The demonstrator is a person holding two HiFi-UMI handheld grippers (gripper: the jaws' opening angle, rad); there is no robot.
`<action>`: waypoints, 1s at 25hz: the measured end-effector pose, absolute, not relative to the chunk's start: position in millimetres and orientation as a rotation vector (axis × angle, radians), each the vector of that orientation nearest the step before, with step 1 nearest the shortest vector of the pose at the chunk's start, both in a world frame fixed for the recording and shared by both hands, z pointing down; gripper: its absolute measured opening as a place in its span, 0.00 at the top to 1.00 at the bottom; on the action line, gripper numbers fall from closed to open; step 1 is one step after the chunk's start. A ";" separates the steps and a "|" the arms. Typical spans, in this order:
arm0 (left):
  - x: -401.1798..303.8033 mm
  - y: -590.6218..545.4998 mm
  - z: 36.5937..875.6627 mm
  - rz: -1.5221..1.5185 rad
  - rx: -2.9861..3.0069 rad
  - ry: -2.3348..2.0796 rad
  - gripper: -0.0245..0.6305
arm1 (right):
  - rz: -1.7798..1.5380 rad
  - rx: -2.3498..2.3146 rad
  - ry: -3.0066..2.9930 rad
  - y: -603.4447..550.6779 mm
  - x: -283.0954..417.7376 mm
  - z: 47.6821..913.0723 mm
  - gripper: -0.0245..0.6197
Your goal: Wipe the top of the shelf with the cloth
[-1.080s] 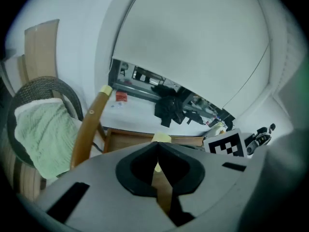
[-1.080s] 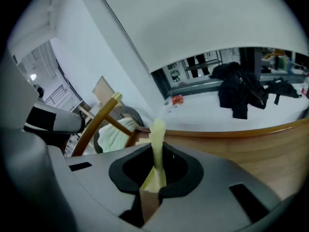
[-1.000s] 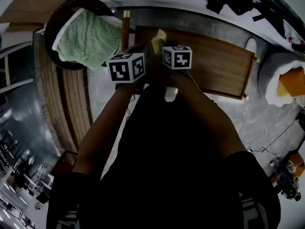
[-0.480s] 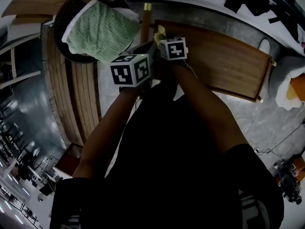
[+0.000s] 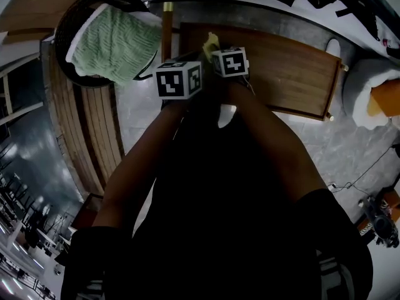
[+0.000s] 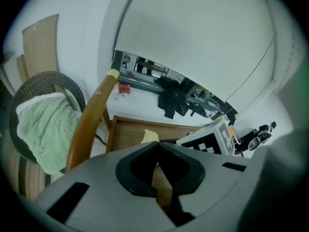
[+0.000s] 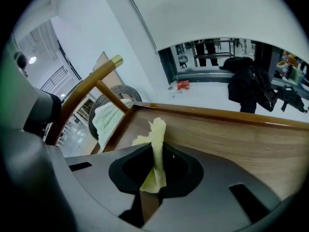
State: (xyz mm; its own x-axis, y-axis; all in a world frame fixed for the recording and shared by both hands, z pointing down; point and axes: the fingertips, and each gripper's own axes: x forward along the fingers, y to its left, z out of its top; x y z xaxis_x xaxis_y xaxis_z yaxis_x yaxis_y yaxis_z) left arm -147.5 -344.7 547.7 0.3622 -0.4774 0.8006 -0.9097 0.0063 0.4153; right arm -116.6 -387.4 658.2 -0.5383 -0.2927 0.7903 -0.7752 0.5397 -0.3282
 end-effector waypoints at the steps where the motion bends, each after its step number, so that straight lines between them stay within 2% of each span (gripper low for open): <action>1: -137.5 -344.8 551.6 0.550 1.623 -1.254 0.94 | 0.899 0.871 -2.079 -387.2 -103.3 657.2 0.89; 25: 117.1 -365.5 604.6 0.635 1.691 -1.020 0.94 | 0.879 1.062 -1.961 -401.3 162.5 646.6 0.89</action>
State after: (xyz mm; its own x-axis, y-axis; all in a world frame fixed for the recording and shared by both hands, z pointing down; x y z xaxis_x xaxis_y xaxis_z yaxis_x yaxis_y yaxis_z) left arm 117.1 -365.5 604.6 0.5023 -0.3260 0.8009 -0.8626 -0.1239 0.4905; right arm 162.5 -401.3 646.6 -0.3945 -0.3808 0.8363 -0.8776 0.4258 -0.2201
